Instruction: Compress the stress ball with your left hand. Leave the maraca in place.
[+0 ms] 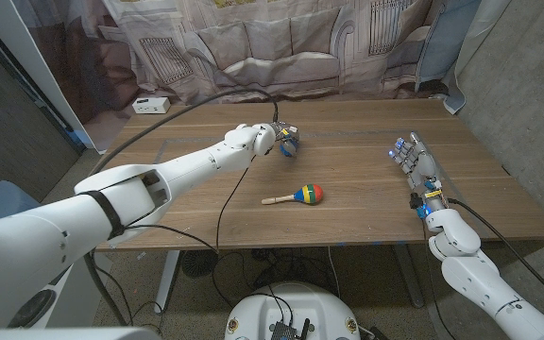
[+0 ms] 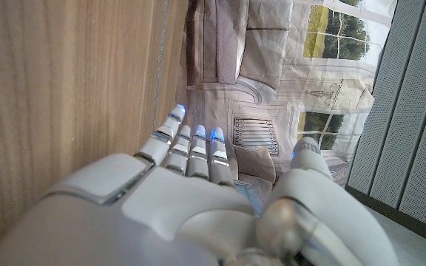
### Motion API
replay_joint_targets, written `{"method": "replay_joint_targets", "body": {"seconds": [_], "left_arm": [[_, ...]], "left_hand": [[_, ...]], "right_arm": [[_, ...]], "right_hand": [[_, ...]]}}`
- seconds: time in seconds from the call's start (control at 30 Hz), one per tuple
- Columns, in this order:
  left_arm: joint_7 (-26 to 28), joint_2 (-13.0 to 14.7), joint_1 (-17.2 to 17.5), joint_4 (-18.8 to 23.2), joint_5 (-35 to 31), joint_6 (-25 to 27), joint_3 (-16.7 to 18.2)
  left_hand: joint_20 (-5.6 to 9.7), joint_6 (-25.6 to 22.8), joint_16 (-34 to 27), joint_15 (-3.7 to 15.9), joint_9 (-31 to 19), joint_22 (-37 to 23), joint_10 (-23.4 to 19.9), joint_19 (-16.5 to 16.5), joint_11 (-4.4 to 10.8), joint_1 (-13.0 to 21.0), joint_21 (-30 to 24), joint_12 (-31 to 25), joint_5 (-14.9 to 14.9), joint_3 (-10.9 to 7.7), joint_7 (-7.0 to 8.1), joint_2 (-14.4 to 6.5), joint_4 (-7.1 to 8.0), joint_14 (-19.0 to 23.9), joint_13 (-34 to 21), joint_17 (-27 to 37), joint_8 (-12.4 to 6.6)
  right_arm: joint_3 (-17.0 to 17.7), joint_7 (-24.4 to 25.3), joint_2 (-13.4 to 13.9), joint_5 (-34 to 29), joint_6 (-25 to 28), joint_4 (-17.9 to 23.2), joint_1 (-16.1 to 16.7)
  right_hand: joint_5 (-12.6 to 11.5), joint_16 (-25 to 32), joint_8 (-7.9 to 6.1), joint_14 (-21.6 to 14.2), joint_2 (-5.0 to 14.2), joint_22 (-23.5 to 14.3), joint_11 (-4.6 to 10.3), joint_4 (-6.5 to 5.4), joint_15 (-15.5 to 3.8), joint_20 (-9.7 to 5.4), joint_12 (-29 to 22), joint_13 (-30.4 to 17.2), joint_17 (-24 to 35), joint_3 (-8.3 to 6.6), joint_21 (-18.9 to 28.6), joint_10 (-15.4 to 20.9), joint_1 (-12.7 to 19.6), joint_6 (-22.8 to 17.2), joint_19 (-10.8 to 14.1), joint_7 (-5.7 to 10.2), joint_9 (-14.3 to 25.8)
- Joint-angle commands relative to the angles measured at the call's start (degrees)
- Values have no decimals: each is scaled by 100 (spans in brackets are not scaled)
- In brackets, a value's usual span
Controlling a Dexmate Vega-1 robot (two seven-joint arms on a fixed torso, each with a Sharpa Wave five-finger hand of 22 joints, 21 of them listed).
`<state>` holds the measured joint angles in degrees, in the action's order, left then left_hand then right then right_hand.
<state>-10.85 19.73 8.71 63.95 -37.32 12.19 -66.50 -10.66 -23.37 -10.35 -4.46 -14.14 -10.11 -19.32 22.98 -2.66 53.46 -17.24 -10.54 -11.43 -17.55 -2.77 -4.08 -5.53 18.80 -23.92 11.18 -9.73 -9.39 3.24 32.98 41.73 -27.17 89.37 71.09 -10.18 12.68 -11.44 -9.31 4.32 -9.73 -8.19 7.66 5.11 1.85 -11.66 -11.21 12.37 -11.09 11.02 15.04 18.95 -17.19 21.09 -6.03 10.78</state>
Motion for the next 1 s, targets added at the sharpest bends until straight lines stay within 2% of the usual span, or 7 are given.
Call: {"method": "replay_joint_targets", "body": {"seconds": [0.03, 0.2, 0.33, 0.5, 0.77, 0.87, 1.0], "left_arm": [[32, 36, 29, 36, 21, 12, 6], [-9, 82, 52, 48, 140, -77, 73], [53, 126, 88, 108, 136, -58, 102], [172, 199, 166, 219, 152, -58, 170], [223, 332, 284, 384, 275, -108, 323], [210, 404, 325, 481, 334, -117, 399], [253, 571, 406, 789, 263, 1, 485]], "left_hand": [[29, 155, 31, -67, 25, -13, 141, -153, -11, -78, 90, 6, 10, 37, 19, 14, -1, -155, 21, -10, -18], [46, 328, 8, -100, 79, -16, 282, -311, -46, -380, 210, -18, 48, 150, -11, -8, 136, -307, 75, -4, -38], [9, 638, 8, -165, 139, -23, 492, -501, -94, -803, 348, -22, 102, 305, -38, -37, 338, -526, 142, 2, -16], [-56, 1486, 8, -165, 236, -33, 937, -712, -26, -977, 494, -2, 91, 347, 135, -36, 332, -805, 253, -28, 38], [-162, 2597, -6, -249, 305, -47, 1460, -1067, -93, -1221, 610, -36, 95, 360, 326, -145, 361, -1211, 404, -24, 26], [-164, 3026, -7, -251, 317, -50, 1592, -1134, -109, -1376, 610, -45, 103, 390, 299, -182, 417, -1311, 455, -19, 30], [-166, 3123, 4, -228, 320, -52, 1663, -1184, -133, -1444, 619, -40, 108, 408, 295, -192, 443, -1387, 474, -18, 11]], "right_arm": [[-25, 8, -18, -7, 11, -16, -21], [-43, 4, -23, -20, 14, -29, -46], [-56, 10, -28, -27, 19, -26, -57], [-73, 22, -36, -39, 26, -23, -72], [-119, 15, -53, -67, 39, -49, -150], [-137, 12, -59, -68, 56, -62, -180], [-172, -12, -80, -81, 54, -110, -247]], "right_hand": [[10, -30, 7, -54, 3, -21, 23, 1, -17, 13, 4, -18, 34, 38, 21, 44, 53, -75, 13, 7, 17], [11, -29, 9, -57, 3, -21, 15, 2, -19, 16, 5, -18, 34, 39, 22, 43, 53, -72, 14, 8, 17], [10, -29, 8, -57, 5, -21, 8, 1, -17, 12, 3, -18, 34, 38, 22, 46, 54, -73, 14, 9, 18], [10, -30, 8, -55, 6, -21, 13, 1, -18, 12, 6, -18, 35, 39, 21, 40, 53, -75, 13, 9, 17], [11, -31, 0, -52, 5, -21, 13, 0, -12, 10, 2, -18, 35, 41, 22, 51, 52, -98, 15, -2, 18], [11, -30, -1, -55, 5, -21, 12, 1, -11, 12, 2, -18, 35, 41, 21, 52, 53, -100, 13, -4, 17], [11, -32, -7, -50, 7, -22, 10, 0, -12, 9, 0, -19, 35, 42, 20, 56, 52, -117, 11, -3, 17]]}}
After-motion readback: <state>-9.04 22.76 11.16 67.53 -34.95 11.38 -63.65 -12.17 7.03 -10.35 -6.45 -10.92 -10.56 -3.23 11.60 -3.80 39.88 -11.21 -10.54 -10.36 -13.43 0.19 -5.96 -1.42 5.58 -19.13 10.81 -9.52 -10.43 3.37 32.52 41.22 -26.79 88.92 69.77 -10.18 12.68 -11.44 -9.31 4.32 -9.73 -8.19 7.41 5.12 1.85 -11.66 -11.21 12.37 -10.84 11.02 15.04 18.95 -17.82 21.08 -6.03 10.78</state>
